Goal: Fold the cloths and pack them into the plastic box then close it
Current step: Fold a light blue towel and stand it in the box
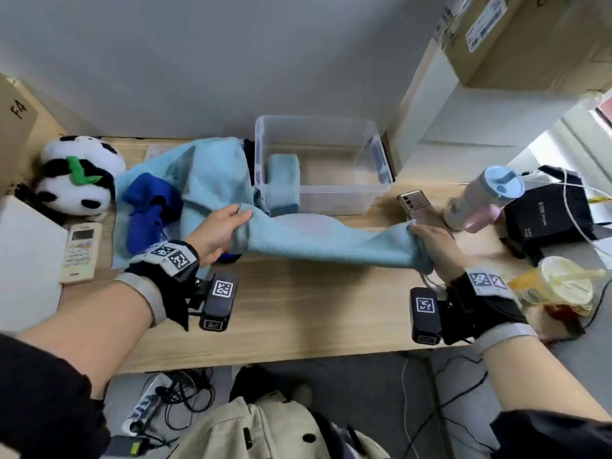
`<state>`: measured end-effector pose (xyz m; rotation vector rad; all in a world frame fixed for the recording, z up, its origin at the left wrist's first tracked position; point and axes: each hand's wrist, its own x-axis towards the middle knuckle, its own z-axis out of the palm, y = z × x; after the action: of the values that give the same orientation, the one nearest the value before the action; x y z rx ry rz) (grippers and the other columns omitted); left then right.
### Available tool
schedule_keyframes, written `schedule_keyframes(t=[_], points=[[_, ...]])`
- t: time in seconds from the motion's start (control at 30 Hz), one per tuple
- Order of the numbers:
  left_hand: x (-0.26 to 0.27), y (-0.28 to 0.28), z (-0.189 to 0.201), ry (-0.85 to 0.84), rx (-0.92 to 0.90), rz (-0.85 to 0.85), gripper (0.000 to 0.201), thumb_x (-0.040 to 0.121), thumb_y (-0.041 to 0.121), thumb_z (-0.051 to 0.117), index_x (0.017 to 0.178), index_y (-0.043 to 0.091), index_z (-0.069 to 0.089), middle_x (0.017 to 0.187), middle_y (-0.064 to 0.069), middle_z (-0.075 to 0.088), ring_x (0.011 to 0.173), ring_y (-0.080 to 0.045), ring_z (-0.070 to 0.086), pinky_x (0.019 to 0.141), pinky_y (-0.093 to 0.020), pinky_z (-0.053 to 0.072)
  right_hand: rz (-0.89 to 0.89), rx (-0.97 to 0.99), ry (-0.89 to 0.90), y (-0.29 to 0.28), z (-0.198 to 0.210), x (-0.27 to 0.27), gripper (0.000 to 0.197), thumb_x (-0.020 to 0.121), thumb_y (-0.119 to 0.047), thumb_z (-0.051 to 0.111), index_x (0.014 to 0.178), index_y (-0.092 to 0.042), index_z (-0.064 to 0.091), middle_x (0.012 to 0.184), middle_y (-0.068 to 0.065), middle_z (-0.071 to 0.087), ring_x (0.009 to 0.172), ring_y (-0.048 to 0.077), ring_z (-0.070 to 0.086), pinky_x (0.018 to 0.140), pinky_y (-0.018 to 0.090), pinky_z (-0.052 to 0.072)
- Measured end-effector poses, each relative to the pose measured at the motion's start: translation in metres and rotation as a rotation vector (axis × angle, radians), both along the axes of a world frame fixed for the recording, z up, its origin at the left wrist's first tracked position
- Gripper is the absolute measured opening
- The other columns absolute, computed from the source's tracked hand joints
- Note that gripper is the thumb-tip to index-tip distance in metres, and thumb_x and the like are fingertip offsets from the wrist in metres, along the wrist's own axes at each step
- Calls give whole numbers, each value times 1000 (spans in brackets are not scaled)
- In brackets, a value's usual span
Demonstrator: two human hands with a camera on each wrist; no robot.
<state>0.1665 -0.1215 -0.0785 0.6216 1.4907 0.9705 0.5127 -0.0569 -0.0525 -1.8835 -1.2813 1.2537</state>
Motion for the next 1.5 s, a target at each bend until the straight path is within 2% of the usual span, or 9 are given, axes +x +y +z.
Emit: schedule_keyframes(t=[0.1,0.17,0.27,0.43,0.7,1.1,1.23,1.37,1.5], points=[[6,-25,-33,71,-78,-116,15,96,12,47,103,9,59,103,-6,64,74,0,67,71,-14,54,140,-283,-161,-14,-38,8,30,93,-24,53,112,-2,61,116,17,63,94,24,54,82,33,47],[10,-40,-55,137,-151,-200,13,96,10,46,93,12,59,93,-6,64,68,-6,66,64,-17,52,160,-414,-142,-27,-61,11,34,93,-22,54,120,-3,57,125,17,58,95,21,50,85,34,46],[16,-57,-75,208,-255,-316,14,96,14,48,88,13,60,88,-9,63,75,-17,58,68,-26,44,232,-530,-256,-45,-88,16,41,93,-23,53,125,3,54,129,22,55,94,19,50,93,35,44],[30,-64,-90,285,-300,-329,12,96,7,46,94,6,57,81,-7,59,53,2,55,40,-5,36,238,-587,-331,-63,-111,27,38,95,-23,48,124,0,55,117,17,59,90,19,49,81,31,45],[28,-46,-91,281,-182,-83,26,94,11,51,114,-3,60,109,-15,63,105,-25,58,98,-38,43,19,-275,-237,-67,-125,40,24,96,-16,43,76,-10,55,67,1,47,81,25,48,85,48,48],[26,7,-100,313,-208,152,28,84,28,68,104,8,67,100,-5,64,94,-16,56,82,-28,40,-172,-102,-220,-33,-130,36,18,92,-22,52,92,-11,66,83,6,58,83,22,52,88,46,48],[30,21,-106,321,-205,144,24,86,27,65,103,9,67,95,-5,56,77,-12,50,76,-29,39,-189,-118,-265,-24,-134,34,16,95,-24,48,94,-17,62,87,5,57,84,22,51,75,26,38],[30,23,-112,264,-232,129,40,83,27,68,117,6,62,110,-4,64,100,-17,59,96,-34,46,-186,-159,-339,-20,-135,31,27,96,-25,46,110,-10,65,105,10,64,103,29,56,81,25,37],[30,22,-114,249,-221,17,24,86,7,63,109,0,63,102,-13,64,94,-23,60,95,-39,48,-155,-212,-398,-15,-136,33,31,97,-26,43,113,-11,64,117,16,63,109,33,55,86,29,39]])
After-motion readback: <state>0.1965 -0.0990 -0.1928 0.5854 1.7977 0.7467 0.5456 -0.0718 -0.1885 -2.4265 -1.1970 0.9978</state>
